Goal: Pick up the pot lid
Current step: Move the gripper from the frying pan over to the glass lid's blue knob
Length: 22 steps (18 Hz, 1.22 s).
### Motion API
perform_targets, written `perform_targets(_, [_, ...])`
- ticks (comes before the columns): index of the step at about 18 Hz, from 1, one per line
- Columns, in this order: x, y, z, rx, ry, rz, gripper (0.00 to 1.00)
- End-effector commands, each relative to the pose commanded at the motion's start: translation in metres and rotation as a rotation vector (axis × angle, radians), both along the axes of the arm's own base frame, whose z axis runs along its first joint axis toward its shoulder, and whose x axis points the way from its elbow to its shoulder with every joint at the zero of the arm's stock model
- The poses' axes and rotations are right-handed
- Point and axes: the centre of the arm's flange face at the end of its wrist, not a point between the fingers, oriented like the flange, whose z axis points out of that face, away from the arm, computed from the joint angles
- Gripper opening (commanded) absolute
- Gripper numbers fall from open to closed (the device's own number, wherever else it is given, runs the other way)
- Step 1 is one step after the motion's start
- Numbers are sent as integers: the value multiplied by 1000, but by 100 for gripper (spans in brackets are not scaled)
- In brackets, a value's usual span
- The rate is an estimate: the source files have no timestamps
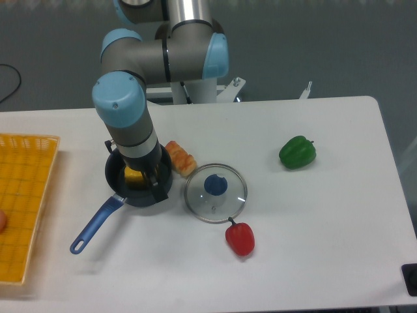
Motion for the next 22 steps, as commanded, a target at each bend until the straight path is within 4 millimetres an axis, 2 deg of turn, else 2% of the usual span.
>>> perform_targets(5, [0, 0, 1, 7, -5, 9, 100])
perform_targets(7, [0, -5, -13, -18, -14, 11, 100])
perform_targets(9, [-5, -13, -24, -31, -19, 28, 100])
perform_targets(11, [-21, -21, -20, -22, -16, 57, 100])
perform_targets(17, [-43, -33, -21, -19, -22, 93, 100])
perform_targets(20, [-43, -38, -38, -49, -35, 97, 100])
perform_targets(22, [-54, -39, -43, -56, -39, 89, 100])
